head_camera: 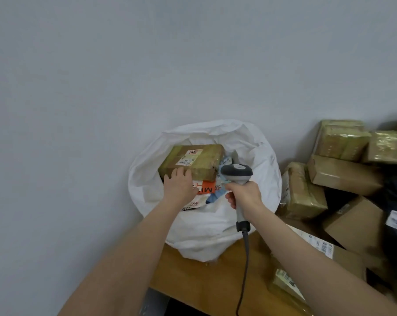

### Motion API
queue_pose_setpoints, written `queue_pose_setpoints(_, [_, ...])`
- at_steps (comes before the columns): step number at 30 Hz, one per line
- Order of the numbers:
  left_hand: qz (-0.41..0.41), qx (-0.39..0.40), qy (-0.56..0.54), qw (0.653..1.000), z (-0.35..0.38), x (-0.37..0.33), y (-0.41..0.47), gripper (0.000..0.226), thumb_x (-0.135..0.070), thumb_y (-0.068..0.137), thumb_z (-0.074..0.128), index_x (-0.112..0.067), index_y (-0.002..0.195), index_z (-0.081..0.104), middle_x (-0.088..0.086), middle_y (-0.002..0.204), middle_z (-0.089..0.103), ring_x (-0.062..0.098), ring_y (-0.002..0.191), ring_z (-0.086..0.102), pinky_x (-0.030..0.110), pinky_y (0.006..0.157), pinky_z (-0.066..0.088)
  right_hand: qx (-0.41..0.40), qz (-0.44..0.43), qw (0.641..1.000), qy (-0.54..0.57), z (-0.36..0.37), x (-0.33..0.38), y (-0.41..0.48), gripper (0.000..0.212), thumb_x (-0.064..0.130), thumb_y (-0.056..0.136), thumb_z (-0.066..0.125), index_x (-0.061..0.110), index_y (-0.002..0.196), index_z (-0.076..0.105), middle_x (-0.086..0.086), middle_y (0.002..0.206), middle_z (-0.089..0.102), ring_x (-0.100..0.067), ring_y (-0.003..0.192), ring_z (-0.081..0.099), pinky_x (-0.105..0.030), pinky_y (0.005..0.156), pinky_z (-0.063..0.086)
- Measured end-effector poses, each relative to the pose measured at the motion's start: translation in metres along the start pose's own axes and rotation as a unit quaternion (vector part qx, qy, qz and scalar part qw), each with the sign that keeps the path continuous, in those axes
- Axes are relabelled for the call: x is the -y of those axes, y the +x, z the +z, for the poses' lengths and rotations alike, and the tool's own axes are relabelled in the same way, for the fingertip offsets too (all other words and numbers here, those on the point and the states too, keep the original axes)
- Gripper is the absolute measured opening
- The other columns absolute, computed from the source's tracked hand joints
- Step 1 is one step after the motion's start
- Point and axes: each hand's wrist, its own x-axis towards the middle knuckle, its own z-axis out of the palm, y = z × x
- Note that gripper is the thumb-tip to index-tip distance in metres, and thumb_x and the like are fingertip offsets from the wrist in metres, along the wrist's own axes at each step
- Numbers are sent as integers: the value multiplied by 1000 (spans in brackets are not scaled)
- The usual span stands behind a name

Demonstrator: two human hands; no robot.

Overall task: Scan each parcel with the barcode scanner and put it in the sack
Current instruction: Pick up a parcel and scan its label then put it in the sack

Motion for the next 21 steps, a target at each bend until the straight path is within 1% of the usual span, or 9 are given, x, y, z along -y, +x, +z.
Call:
queue_pose_setpoints(2, [18, -9, 1, 1000, -6, -13, -4, 65, -53, 92, 49, -13, 141, 35, 11, 145, 39, 28, 131, 39, 45, 104, 34, -14, -1, 1000, 14, -10, -7, -11, 8, 10, 81, 67, 3, 79, 64, -11, 58, 62, -17, 46, 52, -26, 47, 44])
queue_pose_setpoints(6, [76, -58, -30, 995, -10, -48, -19, 56, -50, 94, 46, -12, 135, 39, 11, 134, 47, 28, 121, 46, 39, 93, 40, -51, 9, 997, 48, -34, -23, -40, 6, 8, 83, 66, 3, 81, 63, -8, 53, 62, -16, 44, 52, -27, 47, 45])
queue_pose_setpoints(10, [120, -37, -70, 990, -13, -92, -45, 62, -49, 93, 50, -13, 140, 35, 10, 140, 42, 28, 127, 42, 39, 97, 39, -99, 17, 993, 54, -68, -41, -72, 8, 8, 83, 67, 1, 81, 64, -6, 49, 60, -17, 43, 53, -27, 47, 46])
queue_pose_setpoints(12, [142, -32, -69, 987, -13, -114, -60, 62, -48, 94, 49, -13, 142, 33, 10, 143, 39, 28, 130, 40, 39, 99, 38, -118, 21, 991, 53, -87, -49, -89, 11, 10, 84, 68, -1, 83, 64, -6, 51, 60, -17, 45, 54, -28, 49, 48])
queue_pose_setpoints(14, [162, -40, -68, 984, -15, -137, -73, 60, -47, 95, 48, -14, 143, 33, 10, 145, 38, 28, 130, 40, 39, 100, 37, -135, 28, 988, 66, -108, -55, -102, 11, 11, 85, 68, 3, 82, 63, -7, 54, 59, -16, 46, 53, -27, 49, 48])
queue_pose_setpoints(17, [176, -48, -79, 980, -20, -171, -91, 58, -46, 96, 47, -16, 144, 32, 10, 147, 37, 27, 131, 41, 39, 103, 37, -153, 33, 984, 87, -140, -63, -118, 10, 12, 86, 69, 5, 88, 61, -9, 60, 61, -15, 46, 54, -23, 45, 47])
queue_pose_setpoints(19, [180, -46, -86, 979, -23, -195, -103, 58, -46, 95, 48, -16, 143, 34, 10, 147, 38, 28, 131, 41, 40, 103, 38, -162, 35, 981, 98, -164, -70, -126, 13, 13, 86, 70, 5, 92, 61, -9, 60, 62, -15, 47, 55, -24, 46, 47])
queue_pose_setpoints(21, [186, -42, -88, 978, -26, -221, -114, 58, -46, 94, 49, -16, 142, 35, 10, 145, 39, 28, 130, 41, 40, 102, 39, -160, 36, 980, 117, -192, -76, -133, 14, 13, 86, 70, 3, 92, 62, -8, 57, 61, -15, 46, 54, -26, 48, 47])
